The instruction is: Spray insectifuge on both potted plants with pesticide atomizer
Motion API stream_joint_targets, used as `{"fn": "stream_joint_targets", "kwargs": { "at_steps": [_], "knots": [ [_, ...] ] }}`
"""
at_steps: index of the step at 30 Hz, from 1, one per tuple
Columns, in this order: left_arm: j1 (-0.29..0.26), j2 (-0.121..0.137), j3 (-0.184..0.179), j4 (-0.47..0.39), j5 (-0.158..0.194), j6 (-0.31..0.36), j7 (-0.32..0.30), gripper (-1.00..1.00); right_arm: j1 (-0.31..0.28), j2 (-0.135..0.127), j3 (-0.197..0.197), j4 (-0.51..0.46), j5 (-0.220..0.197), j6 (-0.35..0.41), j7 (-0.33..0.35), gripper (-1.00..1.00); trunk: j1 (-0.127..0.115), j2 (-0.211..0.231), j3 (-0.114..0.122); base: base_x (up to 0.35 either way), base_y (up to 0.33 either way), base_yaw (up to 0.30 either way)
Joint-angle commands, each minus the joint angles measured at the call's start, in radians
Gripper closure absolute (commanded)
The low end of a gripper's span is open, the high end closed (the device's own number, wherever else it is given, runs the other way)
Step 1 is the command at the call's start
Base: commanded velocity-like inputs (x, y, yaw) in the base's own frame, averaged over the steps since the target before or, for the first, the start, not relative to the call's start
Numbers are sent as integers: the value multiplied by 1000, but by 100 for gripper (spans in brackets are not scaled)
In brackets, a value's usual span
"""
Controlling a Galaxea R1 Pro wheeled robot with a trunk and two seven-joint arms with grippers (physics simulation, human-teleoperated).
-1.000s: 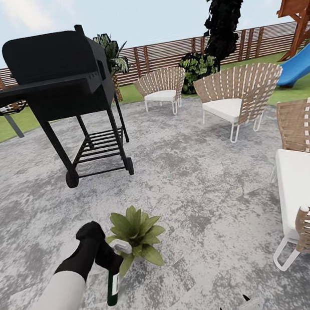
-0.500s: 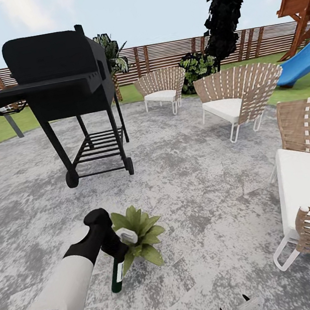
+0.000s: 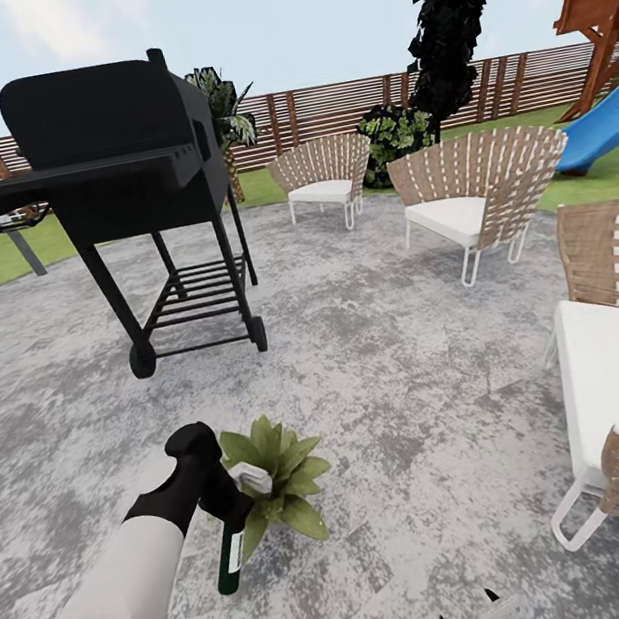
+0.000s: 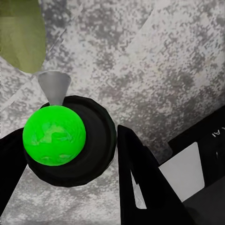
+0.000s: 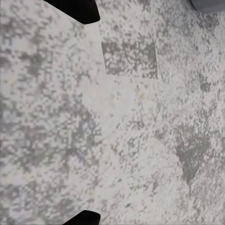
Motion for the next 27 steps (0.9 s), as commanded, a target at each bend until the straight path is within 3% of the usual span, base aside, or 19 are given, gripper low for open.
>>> {"fn": "stream_joint_targets", "kwargs": {
  "at_steps": [1, 21, 27],
  "knots": [
    [0, 0, 0, -1, -10, 10, -10, 100, -1, 0, 2, 1, 10, -1, -10, -100, 0, 0, -1, 29, 0, 0],
    [-9, 0, 0, -1, -11, 10, -10, 100, -1, 3, 3, 1, 9, -1, -10, -100, 0, 0, -1, 68, 0, 2],
    [-1, 0, 0, -1, -11, 10, -10, 100, -1, 3, 3, 1, 9, -1, -10, -100, 0, 0, -1, 1, 0, 191]
  ]
}}
